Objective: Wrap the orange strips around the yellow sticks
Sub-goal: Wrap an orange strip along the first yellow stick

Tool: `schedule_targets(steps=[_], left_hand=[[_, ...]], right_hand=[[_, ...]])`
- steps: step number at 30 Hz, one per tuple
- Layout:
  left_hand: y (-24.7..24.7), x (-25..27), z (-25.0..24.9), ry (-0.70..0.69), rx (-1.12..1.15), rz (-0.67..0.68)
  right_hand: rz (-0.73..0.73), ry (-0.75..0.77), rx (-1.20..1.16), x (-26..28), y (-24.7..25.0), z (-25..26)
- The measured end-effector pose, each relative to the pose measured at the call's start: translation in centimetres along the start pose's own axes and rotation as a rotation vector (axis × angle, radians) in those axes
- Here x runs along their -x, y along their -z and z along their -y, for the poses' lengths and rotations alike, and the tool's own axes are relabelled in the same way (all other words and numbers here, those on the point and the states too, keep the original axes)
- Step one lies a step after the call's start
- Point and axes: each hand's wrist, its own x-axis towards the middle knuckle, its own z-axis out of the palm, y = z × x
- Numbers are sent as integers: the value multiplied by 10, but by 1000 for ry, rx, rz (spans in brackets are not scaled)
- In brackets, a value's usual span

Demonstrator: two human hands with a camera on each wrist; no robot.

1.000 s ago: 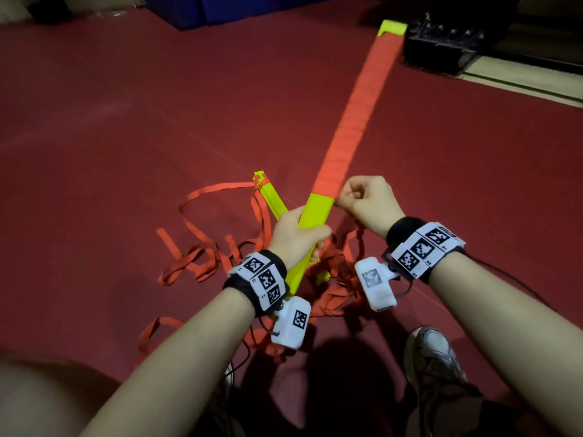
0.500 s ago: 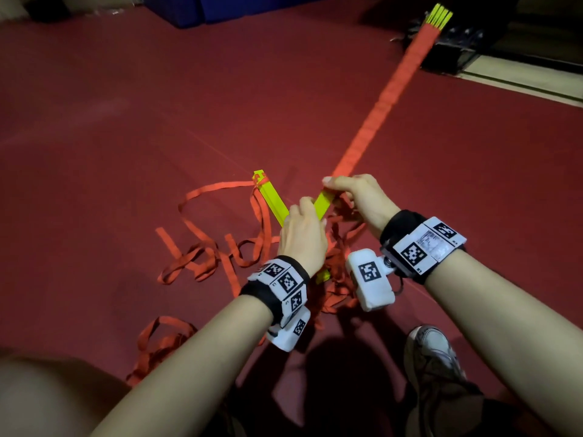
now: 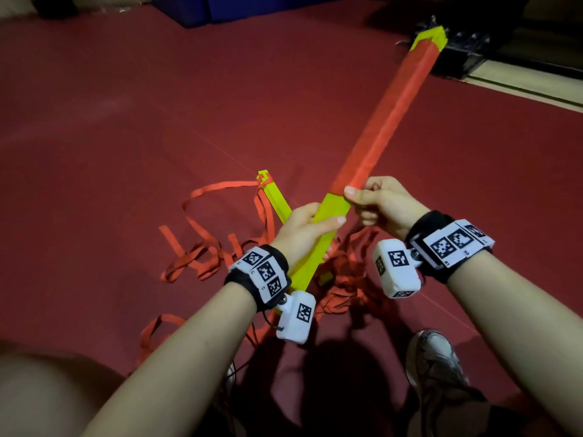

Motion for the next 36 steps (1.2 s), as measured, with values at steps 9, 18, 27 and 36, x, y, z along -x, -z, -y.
schedule_targets(steps=[9,18,27,36], left_hand=[[-6,-1,-3,-70,21,-175],[0,0,-3,-155,-35,-125],[9,-1,-17,-244,-18,-254],[36,-4,-10,-198,3,-427]], right_hand=[[-195,44,523,-2,-9,1],[-438,69,851,-1,-2,1],[-731,-146,859,2,43,0],[-826,-186,614,5,81,31]])
